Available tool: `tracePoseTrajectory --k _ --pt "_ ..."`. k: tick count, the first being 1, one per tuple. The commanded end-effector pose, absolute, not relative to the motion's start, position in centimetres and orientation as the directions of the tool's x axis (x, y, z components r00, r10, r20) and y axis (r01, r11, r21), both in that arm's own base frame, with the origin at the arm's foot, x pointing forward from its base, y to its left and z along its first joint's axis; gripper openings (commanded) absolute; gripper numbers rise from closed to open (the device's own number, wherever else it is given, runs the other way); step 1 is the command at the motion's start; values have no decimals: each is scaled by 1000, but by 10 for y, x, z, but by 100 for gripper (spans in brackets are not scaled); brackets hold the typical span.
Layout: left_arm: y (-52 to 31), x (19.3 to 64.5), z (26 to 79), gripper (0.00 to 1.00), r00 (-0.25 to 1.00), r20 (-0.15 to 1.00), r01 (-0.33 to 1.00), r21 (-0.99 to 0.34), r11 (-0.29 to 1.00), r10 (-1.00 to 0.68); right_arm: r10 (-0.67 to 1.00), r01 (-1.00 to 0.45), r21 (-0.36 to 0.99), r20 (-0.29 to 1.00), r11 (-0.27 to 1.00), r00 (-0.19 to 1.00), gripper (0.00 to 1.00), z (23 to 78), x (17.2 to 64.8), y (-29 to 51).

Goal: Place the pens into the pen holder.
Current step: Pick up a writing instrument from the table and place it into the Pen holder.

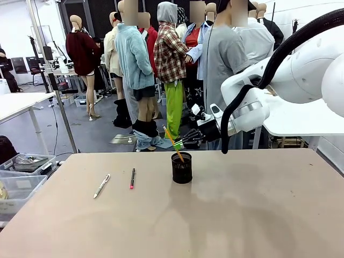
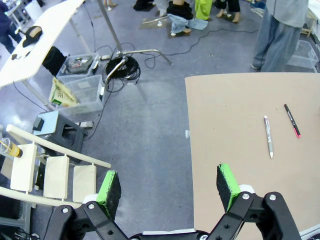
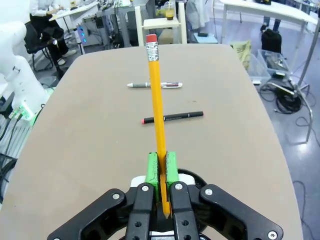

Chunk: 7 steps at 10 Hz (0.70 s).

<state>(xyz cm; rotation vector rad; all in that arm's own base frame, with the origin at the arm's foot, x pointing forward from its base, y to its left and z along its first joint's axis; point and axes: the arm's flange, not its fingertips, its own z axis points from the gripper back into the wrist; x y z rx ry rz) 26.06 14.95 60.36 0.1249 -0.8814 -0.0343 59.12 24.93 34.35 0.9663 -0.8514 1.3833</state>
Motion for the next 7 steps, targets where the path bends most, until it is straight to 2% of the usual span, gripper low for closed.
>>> tracePoseTrajectory --k 1,4,5,7 --pt "150 263 604 100 627 774 -27 128 991 -83 430 -998 56 902 -20 42 29 341 589 245" --pt "150 263 604 100 627 774 -27 128 991 -83 431 -999 40 902 -3 34 89 345 578 230" --pt "150 263 604 100 627 774 -27 128 991 -83 421 -1000 24 906 18 29 89 352 569 219" --pt "150 263 604 100 627 774 -27 128 991 -83 558 -983 -26 826 184 82 89 384 541 173"
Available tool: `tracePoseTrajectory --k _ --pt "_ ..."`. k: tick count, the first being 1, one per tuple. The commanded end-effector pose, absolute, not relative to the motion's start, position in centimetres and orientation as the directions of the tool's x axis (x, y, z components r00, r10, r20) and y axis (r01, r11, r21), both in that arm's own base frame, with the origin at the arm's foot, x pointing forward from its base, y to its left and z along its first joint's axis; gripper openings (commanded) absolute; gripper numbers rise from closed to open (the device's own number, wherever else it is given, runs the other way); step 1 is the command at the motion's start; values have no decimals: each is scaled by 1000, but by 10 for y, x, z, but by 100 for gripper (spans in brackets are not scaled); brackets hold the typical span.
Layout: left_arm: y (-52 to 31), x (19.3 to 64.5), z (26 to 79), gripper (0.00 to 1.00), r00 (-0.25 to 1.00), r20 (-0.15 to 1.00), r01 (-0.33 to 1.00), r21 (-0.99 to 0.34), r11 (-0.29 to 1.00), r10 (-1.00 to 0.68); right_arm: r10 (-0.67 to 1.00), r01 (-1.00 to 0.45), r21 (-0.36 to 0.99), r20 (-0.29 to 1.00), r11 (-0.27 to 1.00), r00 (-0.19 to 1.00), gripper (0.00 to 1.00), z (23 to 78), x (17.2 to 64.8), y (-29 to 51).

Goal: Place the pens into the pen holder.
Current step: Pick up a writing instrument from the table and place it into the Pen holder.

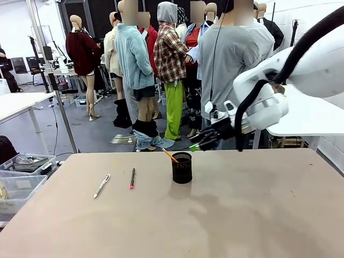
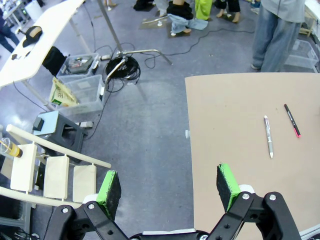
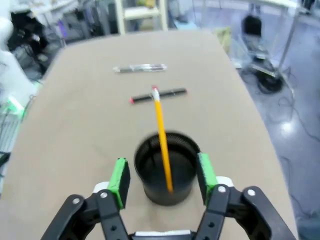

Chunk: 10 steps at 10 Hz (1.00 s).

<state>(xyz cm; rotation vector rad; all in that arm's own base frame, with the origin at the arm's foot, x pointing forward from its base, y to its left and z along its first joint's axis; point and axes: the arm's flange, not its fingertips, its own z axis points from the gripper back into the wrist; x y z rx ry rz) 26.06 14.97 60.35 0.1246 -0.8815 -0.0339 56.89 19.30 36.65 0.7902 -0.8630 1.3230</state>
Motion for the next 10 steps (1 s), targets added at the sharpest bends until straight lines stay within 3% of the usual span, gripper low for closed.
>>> tracePoseTrajectory --k 1,5,8,10 --pt "150 263 604 100 627 774 -27 128 991 -83 625 -960 -64 770 273 127 89 407 524 141" --pt "150 263 604 100 627 774 -27 128 991 -83 692 -782 -66 517 619 504 89 462 470 34" --pt "150 263 604 100 627 774 -27 128 991 -83 522 -519 -101 316 849 792 89 481 436 -49" --pt "150 263 604 100 627 774 -27 128 991 -83 363 -353 -88 181 931 914 89 486 420 -98"
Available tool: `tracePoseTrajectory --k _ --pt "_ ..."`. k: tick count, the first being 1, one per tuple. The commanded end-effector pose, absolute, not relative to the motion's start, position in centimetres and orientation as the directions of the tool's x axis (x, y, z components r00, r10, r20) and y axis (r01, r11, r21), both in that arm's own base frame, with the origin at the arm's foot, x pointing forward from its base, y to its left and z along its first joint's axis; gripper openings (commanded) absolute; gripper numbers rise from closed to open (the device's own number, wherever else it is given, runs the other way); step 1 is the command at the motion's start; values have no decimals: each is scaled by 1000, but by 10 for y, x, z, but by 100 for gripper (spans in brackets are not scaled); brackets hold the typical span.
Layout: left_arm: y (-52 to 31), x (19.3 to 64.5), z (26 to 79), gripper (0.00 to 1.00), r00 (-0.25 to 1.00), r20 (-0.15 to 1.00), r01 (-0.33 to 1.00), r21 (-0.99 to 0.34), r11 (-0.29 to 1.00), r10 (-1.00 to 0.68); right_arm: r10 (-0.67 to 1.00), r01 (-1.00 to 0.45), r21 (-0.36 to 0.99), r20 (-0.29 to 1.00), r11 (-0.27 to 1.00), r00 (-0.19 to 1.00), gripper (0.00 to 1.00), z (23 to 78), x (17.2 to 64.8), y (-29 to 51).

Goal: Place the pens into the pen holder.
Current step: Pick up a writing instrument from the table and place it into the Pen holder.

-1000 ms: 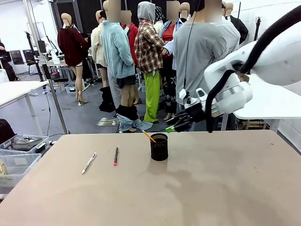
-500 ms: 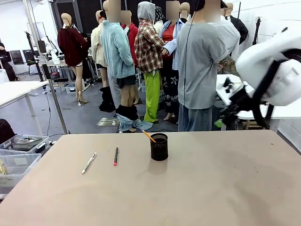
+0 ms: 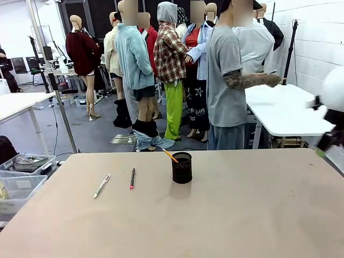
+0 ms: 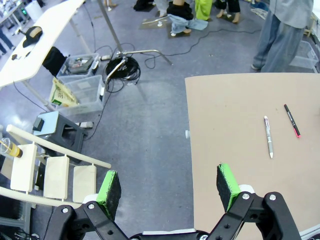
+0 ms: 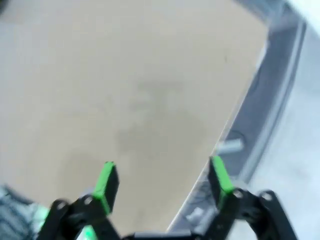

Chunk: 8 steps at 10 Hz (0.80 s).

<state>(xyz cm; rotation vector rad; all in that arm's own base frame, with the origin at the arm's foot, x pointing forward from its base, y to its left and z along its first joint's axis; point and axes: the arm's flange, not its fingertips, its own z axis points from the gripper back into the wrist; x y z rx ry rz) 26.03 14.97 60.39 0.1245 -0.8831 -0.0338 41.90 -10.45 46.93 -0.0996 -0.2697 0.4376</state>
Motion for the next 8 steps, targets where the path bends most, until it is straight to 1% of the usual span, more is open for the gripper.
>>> tracePoseTrajectory --k 1,3,4,5,6,7,8 --pt "150 263 604 100 627 774 -27 128 991 -83 293 -280 -102 155 955 943 89 484 411 -122" --pt "150 263 604 100 627 774 -27 128 991 -83 216 -207 -78 135 975 967 89 470 406 -149" --pt "150 260 604 100 635 768 -22 123 992 -81 287 -271 -122 147 955 947 89 477 400 -144" --pt "115 275 610 100 628 768 53 115 992 -123 287 -271 -122 147 955 947 89 477 400 -144" --pt "82 300 611 100 650 746 50 147 988 -144 287 -271 -122 147 955 947 89 477 400 -144" --pt "50 330 607 100 685 712 75 144 987 -156 287 -271 -122 147 955 947 89 477 400 -144" --pt "20 357 596 100 743 655 90 107 990 -138 287 -271 -122 147 955 947 89 477 400 -144"
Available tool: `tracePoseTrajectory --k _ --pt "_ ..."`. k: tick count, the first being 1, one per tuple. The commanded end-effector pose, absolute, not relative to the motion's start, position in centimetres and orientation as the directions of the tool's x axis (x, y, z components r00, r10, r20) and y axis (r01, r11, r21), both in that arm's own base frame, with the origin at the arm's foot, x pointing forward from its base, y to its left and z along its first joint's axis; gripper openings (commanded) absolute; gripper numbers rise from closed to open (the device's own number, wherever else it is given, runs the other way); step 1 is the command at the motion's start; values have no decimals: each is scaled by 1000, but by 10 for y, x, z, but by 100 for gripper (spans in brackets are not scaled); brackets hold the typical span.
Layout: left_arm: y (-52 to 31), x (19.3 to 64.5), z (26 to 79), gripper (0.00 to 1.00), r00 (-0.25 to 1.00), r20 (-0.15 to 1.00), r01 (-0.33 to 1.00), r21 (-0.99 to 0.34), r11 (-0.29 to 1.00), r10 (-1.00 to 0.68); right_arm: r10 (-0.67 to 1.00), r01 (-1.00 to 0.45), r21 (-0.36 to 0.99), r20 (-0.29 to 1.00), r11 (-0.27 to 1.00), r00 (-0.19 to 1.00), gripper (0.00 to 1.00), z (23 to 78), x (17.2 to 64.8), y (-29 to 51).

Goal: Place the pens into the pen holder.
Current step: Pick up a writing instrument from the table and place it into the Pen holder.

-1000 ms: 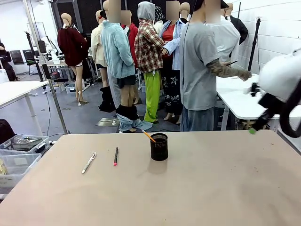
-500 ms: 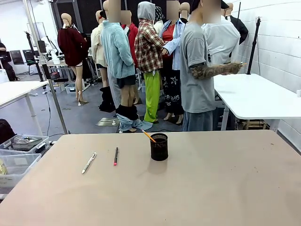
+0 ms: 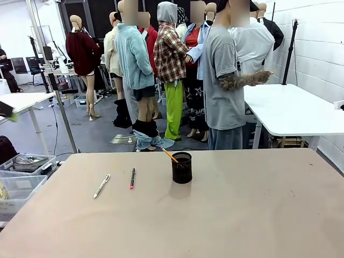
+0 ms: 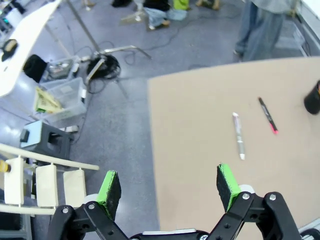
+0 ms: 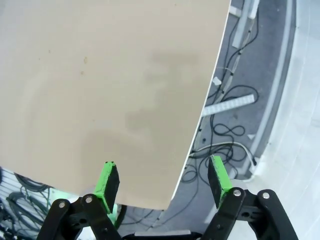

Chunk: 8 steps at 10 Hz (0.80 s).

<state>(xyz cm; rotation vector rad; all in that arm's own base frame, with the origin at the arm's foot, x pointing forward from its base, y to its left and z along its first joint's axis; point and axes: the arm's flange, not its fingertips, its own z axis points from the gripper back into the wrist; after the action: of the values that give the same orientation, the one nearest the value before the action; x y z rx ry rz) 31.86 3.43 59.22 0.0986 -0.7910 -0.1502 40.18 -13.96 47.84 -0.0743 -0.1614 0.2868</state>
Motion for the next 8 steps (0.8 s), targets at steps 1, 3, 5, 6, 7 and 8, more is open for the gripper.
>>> tracePoseTrajectory --k 1,3,5,6,7,8 --pt "-11 382 575 100 808 570 125 86 988 -151 287 -271 -122 147 955 947 89 477 400 -144" --pt "-59 403 540 100 870 465 179 11 984 -163 287 -271 -122 147 955 947 89 477 400 -144" --pt "-59 391 530 100 837 512 194 52 980 -193 287 -271 -122 147 955 947 89 477 400 -144" --pt "-59 391 530 100 837 512 194 52 980 -193 287 -271 -122 147 955 947 89 477 400 -144" --pt "-59 391 530 100 837 512 194 52 980 -193 287 -271 -122 147 955 947 89 477 400 -144" --pt "-72 405 520 100 861 473 196 28 980 -185 287 -271 -122 147 955 947 89 477 400 -144"
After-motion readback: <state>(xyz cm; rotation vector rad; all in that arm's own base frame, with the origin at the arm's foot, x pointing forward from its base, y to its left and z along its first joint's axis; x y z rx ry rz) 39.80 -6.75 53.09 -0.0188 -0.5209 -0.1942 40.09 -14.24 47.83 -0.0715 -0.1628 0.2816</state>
